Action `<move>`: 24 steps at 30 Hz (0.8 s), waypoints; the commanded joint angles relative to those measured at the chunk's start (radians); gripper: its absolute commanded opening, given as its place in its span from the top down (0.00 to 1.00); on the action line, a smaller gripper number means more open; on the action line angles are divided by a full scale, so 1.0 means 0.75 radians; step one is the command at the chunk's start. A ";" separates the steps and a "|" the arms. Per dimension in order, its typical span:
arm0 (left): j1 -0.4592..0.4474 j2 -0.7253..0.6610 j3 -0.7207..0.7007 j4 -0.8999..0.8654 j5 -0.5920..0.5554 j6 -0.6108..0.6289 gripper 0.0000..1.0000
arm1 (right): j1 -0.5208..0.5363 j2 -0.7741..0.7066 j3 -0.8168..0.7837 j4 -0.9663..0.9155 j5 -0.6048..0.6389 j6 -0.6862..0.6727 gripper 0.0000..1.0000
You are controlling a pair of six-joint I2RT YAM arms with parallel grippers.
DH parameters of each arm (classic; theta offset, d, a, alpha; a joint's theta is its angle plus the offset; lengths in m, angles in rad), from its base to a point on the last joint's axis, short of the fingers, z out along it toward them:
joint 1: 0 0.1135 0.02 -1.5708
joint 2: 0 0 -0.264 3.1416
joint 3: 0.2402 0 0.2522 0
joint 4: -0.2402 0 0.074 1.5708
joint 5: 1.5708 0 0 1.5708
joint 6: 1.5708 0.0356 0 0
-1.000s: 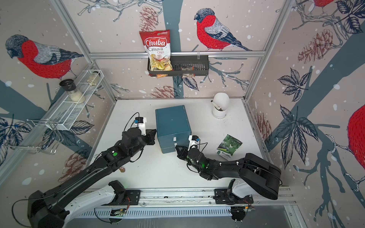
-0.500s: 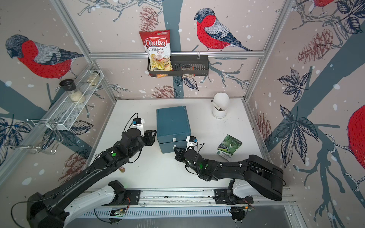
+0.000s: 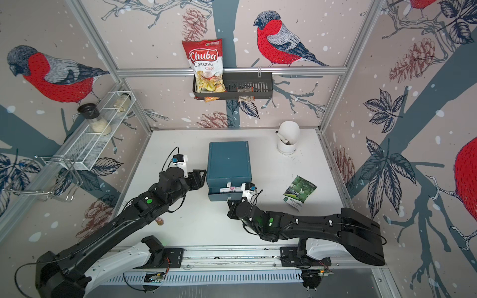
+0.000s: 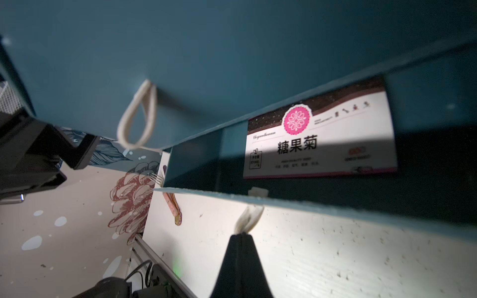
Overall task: Take the seed bags out of the drawer
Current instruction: Open the drawer in the storage box.
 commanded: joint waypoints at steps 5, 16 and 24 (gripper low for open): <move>0.003 -0.043 0.035 0.044 0.050 -0.067 0.32 | 0.081 -0.084 0.055 -0.396 0.024 0.098 1.00; -0.015 -0.010 -0.008 0.203 0.246 -0.153 0.33 | 0.284 -0.088 0.154 -0.727 0.141 0.279 1.00; -0.017 0.086 0.008 0.182 0.178 -0.164 0.42 | 0.474 -0.123 0.188 -0.927 0.220 0.467 1.00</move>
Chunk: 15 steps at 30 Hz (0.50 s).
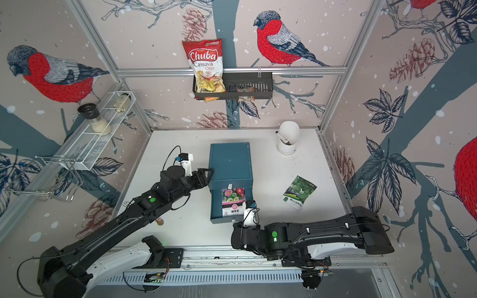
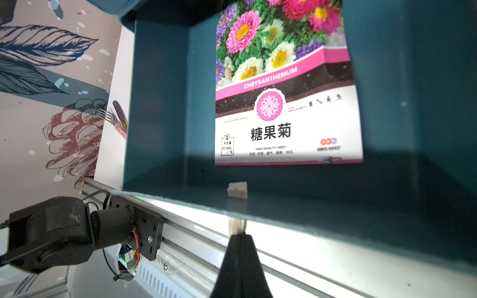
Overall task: Take the seed bags out of the drawer
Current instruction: Open the drawer in the storage box.
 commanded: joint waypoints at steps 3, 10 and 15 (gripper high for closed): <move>-0.003 0.043 0.006 0.021 -0.046 -0.014 0.46 | 0.062 0.006 0.018 -0.124 0.055 0.101 1.00; -0.003 0.068 0.001 -0.010 -0.123 -0.027 0.56 | 0.124 0.067 0.083 -0.202 0.078 0.130 1.00; -0.003 0.081 0.009 -0.019 -0.160 -0.025 0.59 | 0.156 0.115 0.138 -0.260 0.098 0.145 1.00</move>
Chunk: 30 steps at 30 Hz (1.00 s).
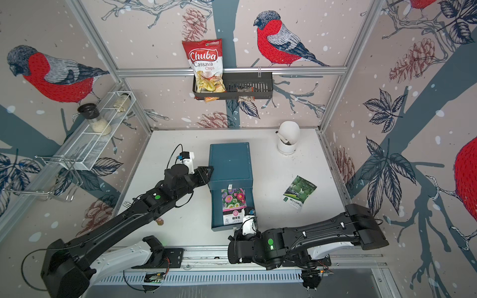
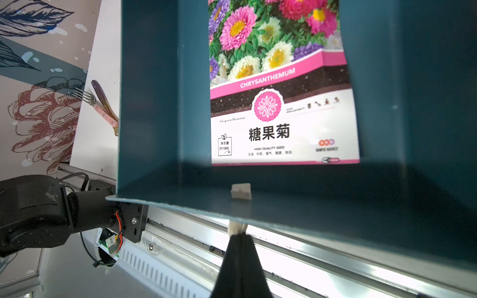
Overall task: Take the seed bags out of the drawer
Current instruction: Open the drawer in the storage box, then pick up the seed packet from the drawer.
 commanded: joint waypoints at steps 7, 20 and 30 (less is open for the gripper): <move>0.000 0.031 -0.001 -0.090 -0.098 0.020 0.61 | 0.029 0.055 0.137 -0.255 0.110 0.045 0.51; 0.000 0.028 0.025 -0.085 -0.084 0.065 0.68 | -0.286 0.045 0.397 -0.316 0.181 -0.330 0.11; 0.000 0.011 -0.009 -0.073 -0.039 0.040 0.69 | -0.437 0.230 0.406 -0.186 0.054 -0.446 0.13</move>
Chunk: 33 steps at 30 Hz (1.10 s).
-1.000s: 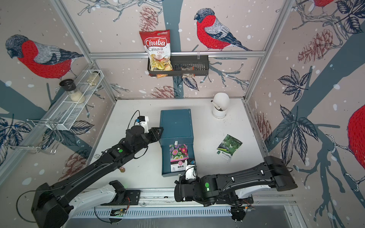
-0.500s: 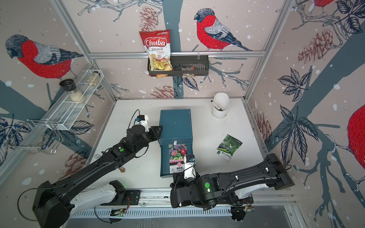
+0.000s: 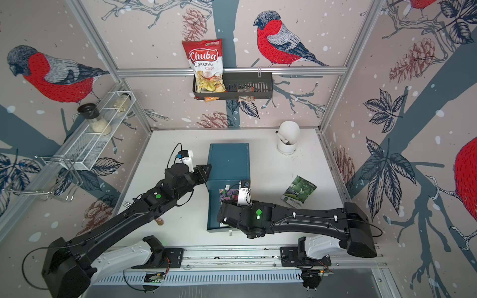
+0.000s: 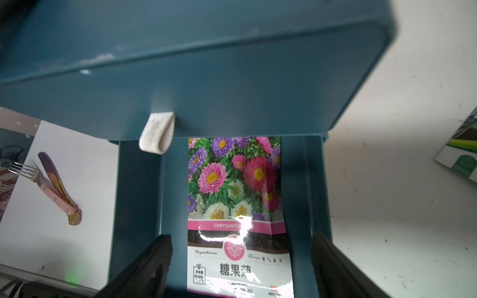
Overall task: Take the seed bags out of the drawer
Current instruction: Pick up the seed packet from the drawer.
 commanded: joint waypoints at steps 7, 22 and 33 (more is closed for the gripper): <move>0.000 0.007 -0.012 -0.106 0.021 -0.019 0.70 | -0.047 0.165 0.089 -0.074 -0.016 0.035 0.14; -0.029 -0.011 -0.086 -0.066 0.006 -0.173 0.74 | -0.157 0.337 0.072 0.094 -0.112 0.026 0.20; -0.044 -0.009 -0.102 -0.059 -0.004 -0.178 0.74 | -0.163 0.320 0.087 0.325 -0.163 -0.116 0.25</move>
